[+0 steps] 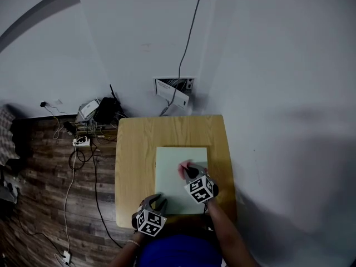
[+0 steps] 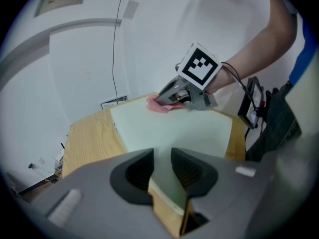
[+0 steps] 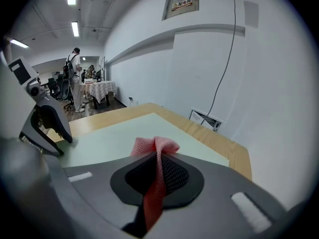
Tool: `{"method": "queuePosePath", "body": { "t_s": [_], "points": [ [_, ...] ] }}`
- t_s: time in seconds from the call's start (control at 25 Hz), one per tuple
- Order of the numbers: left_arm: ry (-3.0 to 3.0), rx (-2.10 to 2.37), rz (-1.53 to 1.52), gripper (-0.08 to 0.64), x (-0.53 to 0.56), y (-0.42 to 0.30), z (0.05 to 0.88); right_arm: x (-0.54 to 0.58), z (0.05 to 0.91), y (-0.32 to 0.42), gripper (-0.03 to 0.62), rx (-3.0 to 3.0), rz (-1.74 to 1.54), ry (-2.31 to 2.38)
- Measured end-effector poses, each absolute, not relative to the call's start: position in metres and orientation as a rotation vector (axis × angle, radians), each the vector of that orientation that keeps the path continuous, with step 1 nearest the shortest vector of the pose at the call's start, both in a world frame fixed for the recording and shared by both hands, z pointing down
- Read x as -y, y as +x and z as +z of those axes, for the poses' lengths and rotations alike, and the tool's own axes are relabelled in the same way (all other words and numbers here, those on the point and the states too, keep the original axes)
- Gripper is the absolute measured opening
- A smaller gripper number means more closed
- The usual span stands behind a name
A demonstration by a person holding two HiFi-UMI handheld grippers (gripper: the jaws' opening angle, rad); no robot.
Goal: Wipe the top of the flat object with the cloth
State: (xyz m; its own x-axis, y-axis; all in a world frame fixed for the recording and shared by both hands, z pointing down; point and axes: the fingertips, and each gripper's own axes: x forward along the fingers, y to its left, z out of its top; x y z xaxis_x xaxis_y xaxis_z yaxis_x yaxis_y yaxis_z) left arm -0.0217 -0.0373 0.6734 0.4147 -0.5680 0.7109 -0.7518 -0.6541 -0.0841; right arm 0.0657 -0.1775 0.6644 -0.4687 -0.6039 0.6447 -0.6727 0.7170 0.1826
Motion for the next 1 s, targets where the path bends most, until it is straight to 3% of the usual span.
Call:
{"method": "queuePosePath", "body": {
  "t_s": [1.0],
  "points": [
    [2.41,1.179,1.067,0.107,0.039,-0.022,0.675,0.174,0.669,0.149,0.015,2.118,0.25,1.16]
  ]
}}
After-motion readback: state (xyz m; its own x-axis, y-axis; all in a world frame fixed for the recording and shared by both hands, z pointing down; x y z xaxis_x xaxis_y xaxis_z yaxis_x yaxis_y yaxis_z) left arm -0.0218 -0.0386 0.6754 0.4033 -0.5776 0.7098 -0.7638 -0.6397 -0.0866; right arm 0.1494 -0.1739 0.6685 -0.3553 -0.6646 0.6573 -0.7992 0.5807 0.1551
